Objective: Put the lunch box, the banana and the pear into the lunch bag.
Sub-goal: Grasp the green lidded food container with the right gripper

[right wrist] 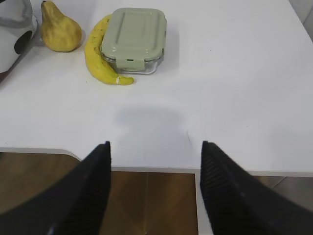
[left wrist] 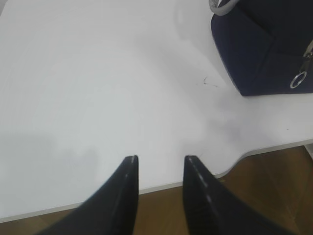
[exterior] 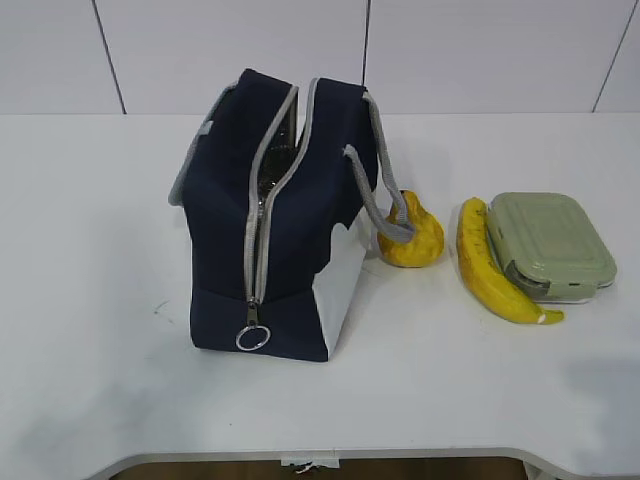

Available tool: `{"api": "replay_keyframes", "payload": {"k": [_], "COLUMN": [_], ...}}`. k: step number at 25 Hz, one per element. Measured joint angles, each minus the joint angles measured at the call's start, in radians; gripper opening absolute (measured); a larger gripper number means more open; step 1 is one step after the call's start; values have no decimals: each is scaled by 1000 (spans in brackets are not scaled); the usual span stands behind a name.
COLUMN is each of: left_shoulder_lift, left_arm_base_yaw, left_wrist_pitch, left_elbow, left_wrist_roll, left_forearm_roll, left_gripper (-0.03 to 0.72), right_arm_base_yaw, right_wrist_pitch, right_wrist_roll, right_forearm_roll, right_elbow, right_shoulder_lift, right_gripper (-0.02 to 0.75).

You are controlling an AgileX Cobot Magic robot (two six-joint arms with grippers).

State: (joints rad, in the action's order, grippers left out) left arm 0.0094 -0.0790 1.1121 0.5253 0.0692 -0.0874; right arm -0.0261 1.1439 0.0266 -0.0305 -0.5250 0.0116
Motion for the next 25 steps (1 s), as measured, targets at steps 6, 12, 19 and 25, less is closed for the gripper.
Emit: {"api": "replay_keyframes", "payload": {"k": [6,12,19,25], "left_shoulder_lift": [0,0,0,0], "left_arm_base_yaw": [0,0,0,0], "left_wrist_pitch": [0,0,0,0], "left_elbow": [0,0,0,0], "left_wrist_roll": [0,0,0,0], "left_forearm_roll": [0,-2,-4,-4], "left_gripper": [237,237,237,237], "right_arm_base_yaw": [0,0,0,0], "right_wrist_pitch": [0,-19,-62,-137], "right_wrist_roll": [0,-72,-105,-108], "right_forearm_roll": [6,10,47,72], "right_elbow": [-31,-75,-168,-291], "right_shoulder_lift": [165,382,709,987], "right_gripper": [454,454,454,454]}}
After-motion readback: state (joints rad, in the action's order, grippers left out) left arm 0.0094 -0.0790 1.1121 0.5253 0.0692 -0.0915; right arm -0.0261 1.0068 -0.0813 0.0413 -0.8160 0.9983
